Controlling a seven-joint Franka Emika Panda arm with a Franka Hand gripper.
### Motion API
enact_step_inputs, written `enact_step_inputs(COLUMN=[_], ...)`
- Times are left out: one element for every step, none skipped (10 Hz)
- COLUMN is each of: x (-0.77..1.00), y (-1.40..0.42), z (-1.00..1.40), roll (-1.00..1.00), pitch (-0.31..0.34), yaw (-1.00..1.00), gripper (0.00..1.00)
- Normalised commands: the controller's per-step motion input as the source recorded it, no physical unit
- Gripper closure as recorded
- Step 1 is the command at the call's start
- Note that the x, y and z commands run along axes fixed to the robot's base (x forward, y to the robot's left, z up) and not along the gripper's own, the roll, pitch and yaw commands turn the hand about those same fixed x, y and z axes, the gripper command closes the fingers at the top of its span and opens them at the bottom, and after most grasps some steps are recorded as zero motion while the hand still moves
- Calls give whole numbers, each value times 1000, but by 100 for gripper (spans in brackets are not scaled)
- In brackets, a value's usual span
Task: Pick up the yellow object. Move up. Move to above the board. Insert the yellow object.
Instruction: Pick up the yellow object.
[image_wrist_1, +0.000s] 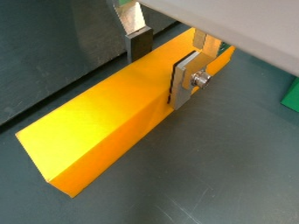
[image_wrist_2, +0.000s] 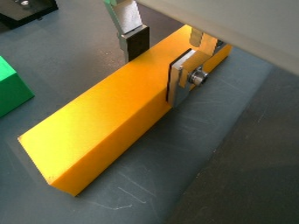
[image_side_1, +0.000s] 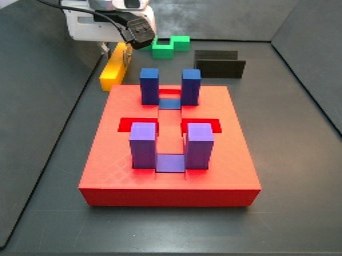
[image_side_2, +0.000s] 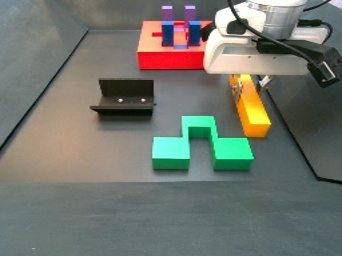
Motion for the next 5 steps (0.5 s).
enact_step_inputs(x=[0,0,0,0,0], y=[0,0,0,0,0], z=[0,0,0,0,0], roll=[0,0,0,0,0], pitch=[0,0,0,0,0], yaw=[0,0,0,0,0], gripper=[100,100,100,100,100])
